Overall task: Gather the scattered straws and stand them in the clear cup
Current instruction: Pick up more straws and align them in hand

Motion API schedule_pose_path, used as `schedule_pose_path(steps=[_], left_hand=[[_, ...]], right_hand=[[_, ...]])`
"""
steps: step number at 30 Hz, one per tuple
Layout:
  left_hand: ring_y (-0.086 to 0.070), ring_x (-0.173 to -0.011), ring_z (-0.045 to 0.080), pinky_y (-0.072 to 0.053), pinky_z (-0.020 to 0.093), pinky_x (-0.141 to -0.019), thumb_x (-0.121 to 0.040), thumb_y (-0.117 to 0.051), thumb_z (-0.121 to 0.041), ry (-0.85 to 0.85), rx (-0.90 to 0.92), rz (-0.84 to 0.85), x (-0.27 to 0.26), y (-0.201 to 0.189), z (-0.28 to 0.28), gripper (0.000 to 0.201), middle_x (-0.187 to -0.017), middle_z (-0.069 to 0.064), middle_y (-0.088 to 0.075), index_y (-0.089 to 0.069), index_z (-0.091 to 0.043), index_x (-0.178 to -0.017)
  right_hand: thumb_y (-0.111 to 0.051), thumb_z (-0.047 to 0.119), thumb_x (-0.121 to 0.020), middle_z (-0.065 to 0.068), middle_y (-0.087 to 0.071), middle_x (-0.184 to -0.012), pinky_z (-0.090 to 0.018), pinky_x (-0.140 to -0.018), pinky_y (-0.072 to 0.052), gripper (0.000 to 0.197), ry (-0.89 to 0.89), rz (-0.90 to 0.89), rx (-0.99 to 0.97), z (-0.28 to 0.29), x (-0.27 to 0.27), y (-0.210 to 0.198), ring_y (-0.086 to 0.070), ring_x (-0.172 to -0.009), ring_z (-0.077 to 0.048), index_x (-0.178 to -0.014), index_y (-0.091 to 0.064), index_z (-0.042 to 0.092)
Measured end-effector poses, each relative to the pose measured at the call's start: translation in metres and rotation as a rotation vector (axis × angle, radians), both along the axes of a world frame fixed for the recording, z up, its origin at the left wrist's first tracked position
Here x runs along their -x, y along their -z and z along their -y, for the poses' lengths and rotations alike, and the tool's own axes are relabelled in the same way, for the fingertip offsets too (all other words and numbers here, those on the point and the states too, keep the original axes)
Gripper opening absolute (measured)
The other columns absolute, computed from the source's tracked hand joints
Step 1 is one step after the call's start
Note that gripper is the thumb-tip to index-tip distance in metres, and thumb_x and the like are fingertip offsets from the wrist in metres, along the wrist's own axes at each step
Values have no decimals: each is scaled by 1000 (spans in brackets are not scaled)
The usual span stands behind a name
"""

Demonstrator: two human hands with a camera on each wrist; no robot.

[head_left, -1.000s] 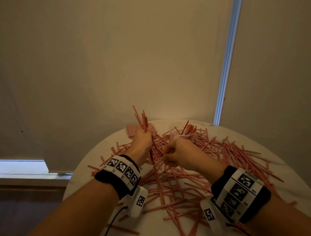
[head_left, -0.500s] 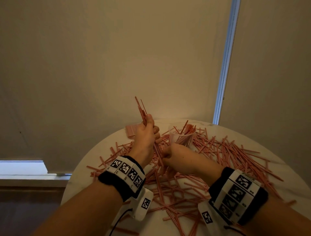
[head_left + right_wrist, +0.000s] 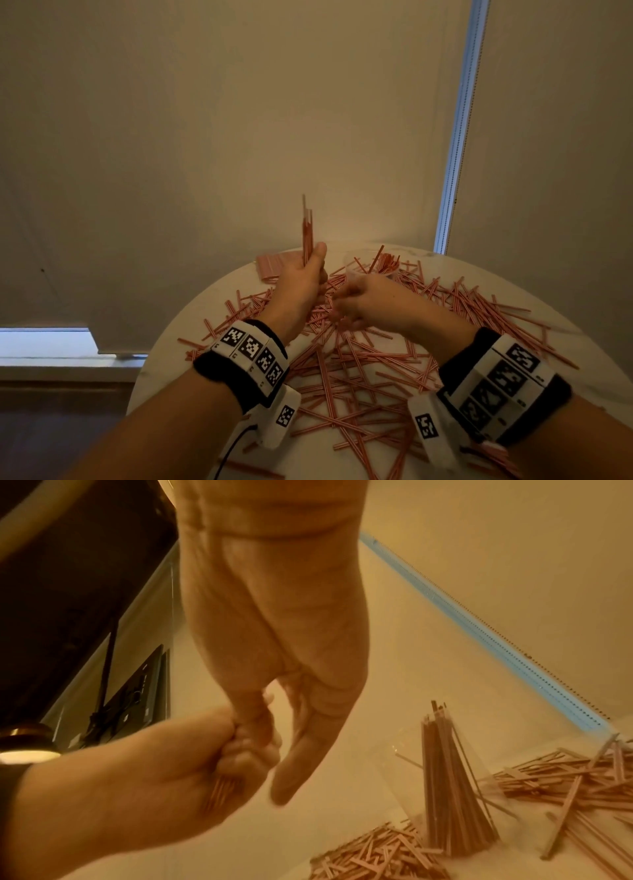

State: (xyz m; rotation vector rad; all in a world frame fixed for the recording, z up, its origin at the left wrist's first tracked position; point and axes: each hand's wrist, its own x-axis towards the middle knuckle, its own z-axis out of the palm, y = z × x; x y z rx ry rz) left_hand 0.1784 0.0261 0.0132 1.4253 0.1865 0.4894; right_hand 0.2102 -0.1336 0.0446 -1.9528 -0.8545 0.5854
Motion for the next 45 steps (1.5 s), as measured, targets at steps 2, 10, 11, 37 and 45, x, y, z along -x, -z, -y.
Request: schedule_pose_path(steps=[2,10,11,37,45], left_hand=[[-38,-45,7,-33,22,-43,-102,-55,-47,72,-208,-125,7,1,-4,33,-58,-10,-45,-55,-16,-90],[-39,-44,7,-34,28,-47,-104,-52,-38,204,-933,-183,9,-1,21,33,-55,-7,-50,-55,-26,-73],[-39,-43,4,-34,25,-46,-103,-52,-35,196,-977,-185,8,-2,21,30,-57,-6,-51,-57,-27,-75],[-66,-55,11,-55,23,-55,-101,-61,-40,96,-80,-226,-38,-16,16,37,-79,8,-70,-65,-3,-105],[-69,-86,15,-57,36,-82,-96,-59,-58,-98,-258,-173,-82,-25,-2,43,-92,-1,-73,-68,-16,-96]], right_hand=[[-50,31,-102,-2,-69,-110,-39,-89,-58,30,190,111,-70,2,-11,-11,-69,-90,-13,-126,-57,14],[-31,52,-104,-1,-64,-117,-31,-82,-45,49,118,370,55,-7,-21,-22,-58,-96,-10,-123,-59,17],[-32,49,-105,-1,-65,-105,-32,-79,-47,44,94,389,110,-8,-22,-18,-59,-91,-12,-112,-61,17],[-44,41,-102,-4,-62,-65,-31,-57,-46,46,386,759,182,-2,-63,-28,-59,-60,-21,-69,-63,15],[-53,48,-98,1,-61,-60,-34,-60,-53,41,426,915,239,5,-103,-54,-59,-57,-17,-70,-65,21]])
